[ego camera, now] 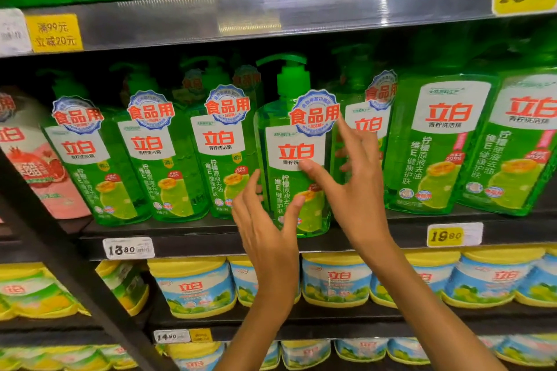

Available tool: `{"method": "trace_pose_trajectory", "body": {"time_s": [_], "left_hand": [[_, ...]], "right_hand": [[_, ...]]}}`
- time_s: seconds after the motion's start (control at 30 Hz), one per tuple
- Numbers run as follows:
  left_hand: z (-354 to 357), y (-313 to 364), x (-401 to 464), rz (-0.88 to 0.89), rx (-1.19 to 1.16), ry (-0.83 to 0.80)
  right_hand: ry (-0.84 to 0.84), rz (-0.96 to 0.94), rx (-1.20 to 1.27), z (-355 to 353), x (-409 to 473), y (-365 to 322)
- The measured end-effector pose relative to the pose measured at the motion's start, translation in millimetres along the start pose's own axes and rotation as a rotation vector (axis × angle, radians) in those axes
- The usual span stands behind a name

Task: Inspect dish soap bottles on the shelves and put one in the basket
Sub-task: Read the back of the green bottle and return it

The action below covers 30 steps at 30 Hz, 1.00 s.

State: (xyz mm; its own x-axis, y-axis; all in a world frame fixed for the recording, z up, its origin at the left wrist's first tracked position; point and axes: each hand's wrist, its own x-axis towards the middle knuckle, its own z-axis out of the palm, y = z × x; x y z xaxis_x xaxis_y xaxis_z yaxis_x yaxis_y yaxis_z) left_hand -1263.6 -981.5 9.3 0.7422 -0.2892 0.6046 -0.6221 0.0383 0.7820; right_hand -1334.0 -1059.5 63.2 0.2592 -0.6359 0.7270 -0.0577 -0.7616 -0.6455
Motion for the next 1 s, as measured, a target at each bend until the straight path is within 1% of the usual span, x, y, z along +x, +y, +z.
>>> {"method": "trace_pose_trajectory", "body": {"time_s": [0.07,0.17,0.33,0.47,0.6,0.67,0.73,0.8,0.83,0.87,0.93,1.0], "left_hand": [[3.3,2.9,3.1,0.003,0.032,0.008],[11.1,4.4,10.6,-0.01,0.13,0.016],[18.0,6.1,11.4,0.068,0.374,0.003],[17.5,4.7,17.3,0.094,0.393,0.005],[18.6,7.2,19.9,0.112,0.467,-0.01],[16.7,9.6,17.7,0.108,0.463,-0.011],[14.2,11.5,15.0,0.141,0.434,0.001],[14.0,16.9,14.3,0.247,0.361,-0.004],[16.5,21.6,13.9,0.309,0.31,-0.03],[20.5,27.5,13.1,0.36,0.263,-0.077],[32.8,40.7,10.2,0.399,0.202,-0.204],[45.3,50.5,5.0,0.372,0.161,-0.307]], "right_hand": [[-0.022,0.028,0.017,2.2,5.6,-1.7],[-0.041,0.028,-0.072,6.6,11.9,-3.1],[-0.013,-0.057,-0.208,13.8,11.0,-0.6],[0.061,-0.097,-0.319,19.5,10.3,0.7],[0.037,-0.095,-0.339,24.1,14.0,-0.8],[0.043,-0.101,-0.289,17.4,15.4,-1.0],[0.156,-0.147,-0.219,0.4,22.1,-3.2],[0.311,-0.194,-0.249,-22.4,38.7,-5.1],[0.352,-0.212,-0.312,-33.7,51.2,-5.6],[0.353,-0.226,-0.418,-42.8,65.5,-5.4],[0.249,-0.192,-0.702,-50.9,90.1,-5.8],[0.097,-0.143,-0.885,-45.1,103.8,-8.2]]}}
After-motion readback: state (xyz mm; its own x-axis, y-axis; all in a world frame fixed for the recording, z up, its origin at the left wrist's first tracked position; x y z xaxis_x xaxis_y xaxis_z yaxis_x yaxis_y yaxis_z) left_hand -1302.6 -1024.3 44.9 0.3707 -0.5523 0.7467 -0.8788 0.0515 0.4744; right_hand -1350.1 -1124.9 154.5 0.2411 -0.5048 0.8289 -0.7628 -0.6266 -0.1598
